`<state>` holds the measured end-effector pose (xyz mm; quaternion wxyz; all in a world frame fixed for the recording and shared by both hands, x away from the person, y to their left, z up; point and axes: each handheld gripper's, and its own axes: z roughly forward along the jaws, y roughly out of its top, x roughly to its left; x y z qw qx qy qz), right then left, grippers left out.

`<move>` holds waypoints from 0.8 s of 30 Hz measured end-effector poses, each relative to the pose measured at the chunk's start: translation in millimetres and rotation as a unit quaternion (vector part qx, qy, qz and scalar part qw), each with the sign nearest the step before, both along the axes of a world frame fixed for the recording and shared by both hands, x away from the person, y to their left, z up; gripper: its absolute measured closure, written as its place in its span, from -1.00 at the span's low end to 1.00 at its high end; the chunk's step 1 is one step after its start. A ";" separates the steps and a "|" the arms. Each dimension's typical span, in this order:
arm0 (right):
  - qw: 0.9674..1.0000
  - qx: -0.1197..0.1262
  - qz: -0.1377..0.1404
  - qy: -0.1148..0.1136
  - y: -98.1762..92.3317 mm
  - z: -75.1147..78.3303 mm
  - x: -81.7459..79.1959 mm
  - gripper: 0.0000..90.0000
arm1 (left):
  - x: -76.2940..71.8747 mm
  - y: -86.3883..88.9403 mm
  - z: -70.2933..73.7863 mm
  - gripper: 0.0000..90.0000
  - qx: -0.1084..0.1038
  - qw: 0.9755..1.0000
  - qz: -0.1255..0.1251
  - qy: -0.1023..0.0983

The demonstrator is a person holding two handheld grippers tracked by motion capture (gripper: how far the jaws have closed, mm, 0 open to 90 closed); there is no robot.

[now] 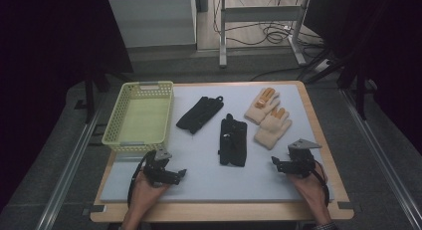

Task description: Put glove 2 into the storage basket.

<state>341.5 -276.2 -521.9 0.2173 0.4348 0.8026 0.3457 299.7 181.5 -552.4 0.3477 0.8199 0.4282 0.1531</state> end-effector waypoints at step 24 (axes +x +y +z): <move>0.993 0.010 0.116 -0.003 93.0 31.5 40.0 -0.15 | -0.1 0.1 0.0 -0.92 0.000 1.000 0.000 0.000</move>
